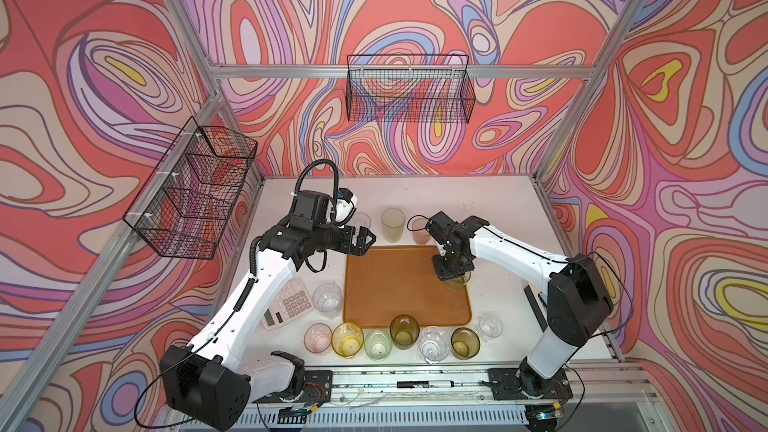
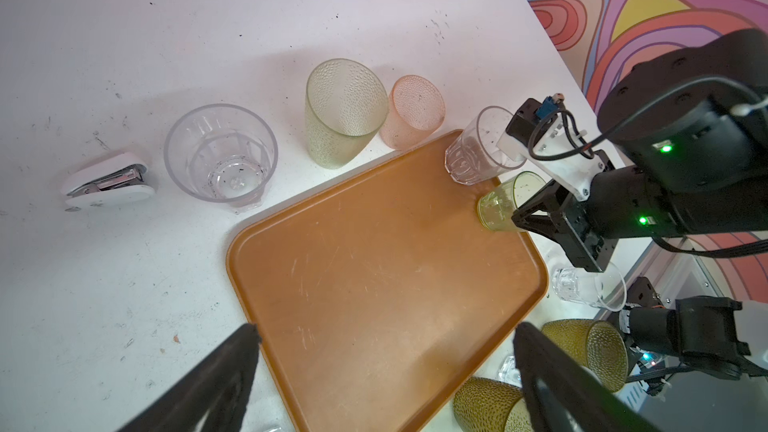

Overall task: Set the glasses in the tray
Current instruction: 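Lower the green glass onto the tray beside the clear glass, open right gripper, then move right gripper to the small clear glass nearer the robot and grasp its rim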

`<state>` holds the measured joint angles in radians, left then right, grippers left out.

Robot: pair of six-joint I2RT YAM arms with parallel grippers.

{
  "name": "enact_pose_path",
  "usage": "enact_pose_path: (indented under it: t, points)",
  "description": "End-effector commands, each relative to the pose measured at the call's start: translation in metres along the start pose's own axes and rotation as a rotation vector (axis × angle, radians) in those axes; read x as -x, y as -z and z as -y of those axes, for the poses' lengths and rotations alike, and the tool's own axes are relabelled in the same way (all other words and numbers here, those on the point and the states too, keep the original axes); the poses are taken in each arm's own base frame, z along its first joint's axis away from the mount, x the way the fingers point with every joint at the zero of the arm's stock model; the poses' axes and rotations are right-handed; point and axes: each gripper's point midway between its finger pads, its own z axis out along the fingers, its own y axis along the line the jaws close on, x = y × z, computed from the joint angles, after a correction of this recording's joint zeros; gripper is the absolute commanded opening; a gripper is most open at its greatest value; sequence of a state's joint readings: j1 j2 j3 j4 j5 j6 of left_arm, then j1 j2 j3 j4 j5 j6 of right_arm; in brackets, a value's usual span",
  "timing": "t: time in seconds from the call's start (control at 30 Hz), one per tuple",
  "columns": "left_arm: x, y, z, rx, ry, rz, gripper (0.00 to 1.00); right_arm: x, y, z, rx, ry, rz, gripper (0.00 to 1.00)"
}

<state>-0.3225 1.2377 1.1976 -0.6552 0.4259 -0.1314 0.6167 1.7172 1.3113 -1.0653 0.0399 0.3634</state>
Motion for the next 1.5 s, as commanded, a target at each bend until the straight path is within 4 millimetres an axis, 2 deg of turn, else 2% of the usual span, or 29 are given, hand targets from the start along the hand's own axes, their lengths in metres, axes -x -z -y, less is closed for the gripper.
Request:
enact_pose_path:
  t: [0.0,0.13,0.27,0.53,0.77,1.03,1.23,1.47]
  points:
    - [-0.002,-0.001,0.002,-0.012,-0.011,-0.005,0.98,0.009,0.002,-0.003,-0.011,0.013,0.023,0.09]
    - [-0.002,0.0,0.002,-0.011,-0.012,-0.004,0.98,0.01,0.006,-0.003,-0.013,0.016,0.03,0.16]
    - [-0.001,0.001,0.003,-0.013,-0.014,0.0,0.98,0.01,0.013,-0.004,-0.015,0.019,0.04,0.27]
    - [-0.001,0.002,0.003,-0.013,-0.013,0.004,0.98,0.004,0.031,-0.003,-0.018,0.013,0.055,0.38]
    - [0.0,0.003,0.003,-0.014,-0.013,0.006,0.97,-0.006,0.055,-0.005,0.018,-0.011,0.072,0.39]
    - [-0.001,0.003,0.004,-0.017,-0.009,0.005,0.97,-0.033,0.066,0.003,0.036,-0.057,0.052,0.39]
    - [-0.001,0.003,0.004,-0.016,-0.011,0.005,0.97,-0.054,0.071,0.012,0.029,-0.09,0.029,0.39]
    - [0.0,0.004,0.002,-0.001,-0.009,0.005,0.97,-0.078,0.066,0.018,0.037,-0.148,-0.009,0.38]
